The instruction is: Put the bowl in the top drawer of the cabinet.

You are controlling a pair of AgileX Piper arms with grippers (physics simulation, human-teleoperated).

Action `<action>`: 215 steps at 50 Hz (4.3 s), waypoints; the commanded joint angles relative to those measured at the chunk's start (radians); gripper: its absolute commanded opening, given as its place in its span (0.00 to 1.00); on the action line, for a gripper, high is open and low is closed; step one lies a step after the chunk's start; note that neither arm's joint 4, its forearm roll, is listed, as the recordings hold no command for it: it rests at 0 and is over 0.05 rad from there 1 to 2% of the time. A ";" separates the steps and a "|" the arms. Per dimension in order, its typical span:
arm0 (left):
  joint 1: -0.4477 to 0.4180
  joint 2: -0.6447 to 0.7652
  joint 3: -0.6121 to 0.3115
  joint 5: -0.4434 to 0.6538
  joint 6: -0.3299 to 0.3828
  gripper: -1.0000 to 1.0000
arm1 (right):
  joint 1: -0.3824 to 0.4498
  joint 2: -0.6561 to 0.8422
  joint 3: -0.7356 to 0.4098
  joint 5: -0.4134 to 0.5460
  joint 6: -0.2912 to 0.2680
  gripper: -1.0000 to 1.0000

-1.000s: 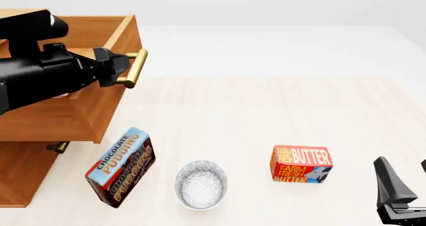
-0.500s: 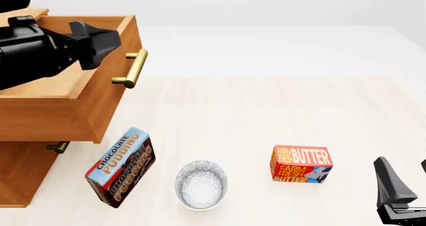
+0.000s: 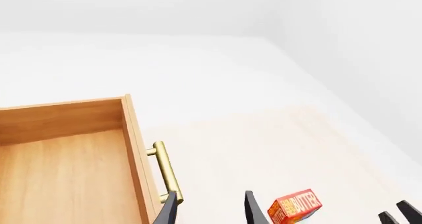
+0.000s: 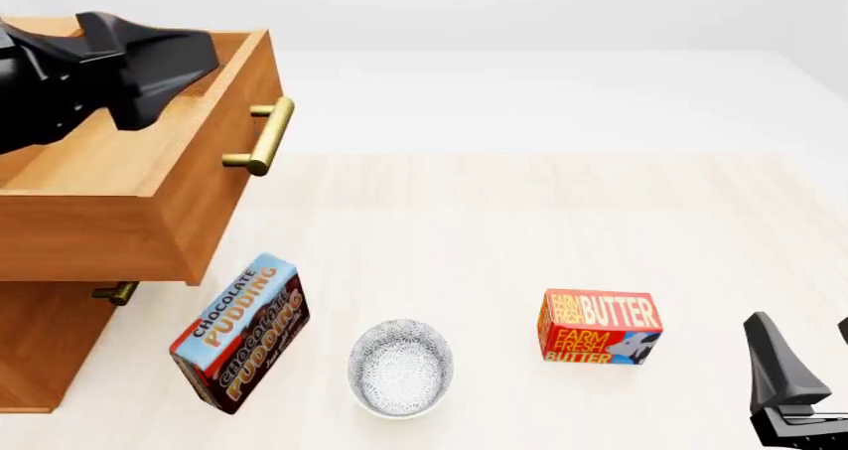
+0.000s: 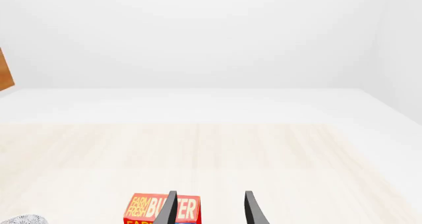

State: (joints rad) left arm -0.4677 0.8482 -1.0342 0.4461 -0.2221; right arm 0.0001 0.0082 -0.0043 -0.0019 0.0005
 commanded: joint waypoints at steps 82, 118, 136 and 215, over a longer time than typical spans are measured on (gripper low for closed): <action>-0.277 -0.051 0.178 -0.049 -0.047 1.00 | 0.000 0.000 0.000 0.000 0.000 1.00; -0.363 0.048 0.235 -0.142 -0.114 1.00 | 0.000 0.000 0.000 0.000 0.000 1.00; -0.383 0.122 0.287 -0.224 -0.160 1.00 | 0.000 0.000 0.000 0.000 0.000 1.00; -0.266 0.415 0.477 -0.512 -0.269 1.00 | 0.000 0.000 0.000 0.000 0.000 1.00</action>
State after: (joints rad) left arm -0.7653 1.2186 -0.5642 -0.0396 -0.4905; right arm 0.0001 0.0082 -0.0043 -0.0019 0.0006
